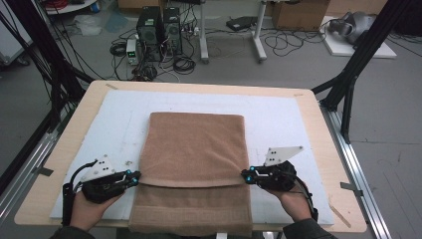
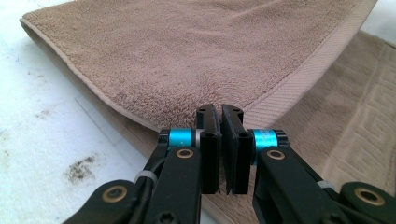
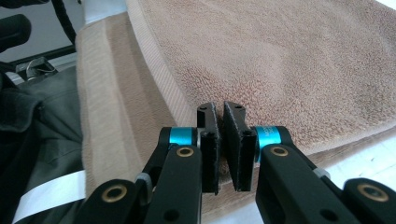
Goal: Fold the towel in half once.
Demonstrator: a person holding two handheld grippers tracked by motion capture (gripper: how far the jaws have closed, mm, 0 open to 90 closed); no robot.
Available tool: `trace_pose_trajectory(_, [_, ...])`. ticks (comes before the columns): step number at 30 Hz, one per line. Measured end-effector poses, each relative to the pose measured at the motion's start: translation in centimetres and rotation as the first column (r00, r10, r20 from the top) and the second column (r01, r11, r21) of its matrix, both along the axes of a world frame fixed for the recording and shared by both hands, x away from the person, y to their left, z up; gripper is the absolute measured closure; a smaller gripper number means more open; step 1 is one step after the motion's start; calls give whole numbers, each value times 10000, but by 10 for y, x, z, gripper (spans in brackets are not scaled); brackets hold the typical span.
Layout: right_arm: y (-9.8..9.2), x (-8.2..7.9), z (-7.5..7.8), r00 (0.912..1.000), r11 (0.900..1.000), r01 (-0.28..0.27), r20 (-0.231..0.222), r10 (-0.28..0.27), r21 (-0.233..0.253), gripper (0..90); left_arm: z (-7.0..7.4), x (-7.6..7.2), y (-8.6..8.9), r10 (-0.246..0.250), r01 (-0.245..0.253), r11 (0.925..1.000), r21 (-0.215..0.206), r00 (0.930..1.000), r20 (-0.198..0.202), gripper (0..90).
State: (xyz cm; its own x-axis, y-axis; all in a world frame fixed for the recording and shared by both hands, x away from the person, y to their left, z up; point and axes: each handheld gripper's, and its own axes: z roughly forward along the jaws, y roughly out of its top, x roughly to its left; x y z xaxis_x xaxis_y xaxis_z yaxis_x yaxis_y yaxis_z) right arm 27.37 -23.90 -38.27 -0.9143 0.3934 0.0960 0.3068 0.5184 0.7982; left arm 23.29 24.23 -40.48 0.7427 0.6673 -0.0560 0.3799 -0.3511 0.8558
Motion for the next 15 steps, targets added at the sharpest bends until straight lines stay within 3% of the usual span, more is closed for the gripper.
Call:
trace_pose_trajectory(7, [-2,-25,2,9995,9994,-324,66,323,112,848,4,-29,2,-300,300,9995,-54,9995,-10,856])
trace_pose_trajectory(10, [-4,-40,1,9978,9978,-654,63,653,129,837,3,-41,3,-676,674,9976,-145,9975,-198,843])
trace_pose_trajectory(12, [-6,-46,2,9961,9958,-873,118,870,283,735,4,-44,4,-772,768,9970,-134,9966,-303,750])
trace_pose_trajectory(14, [-10,-46,3,9964,9950,-828,-121,836,566,668,5,-42,5,-692,689,9975,-139,9973,-256,682])
trace_pose_trajectory(15, [-12,-44,4,9977,9964,-676,16,677,517,639,5,-38,5,-586,581,9981,-200,9980,-226,660])
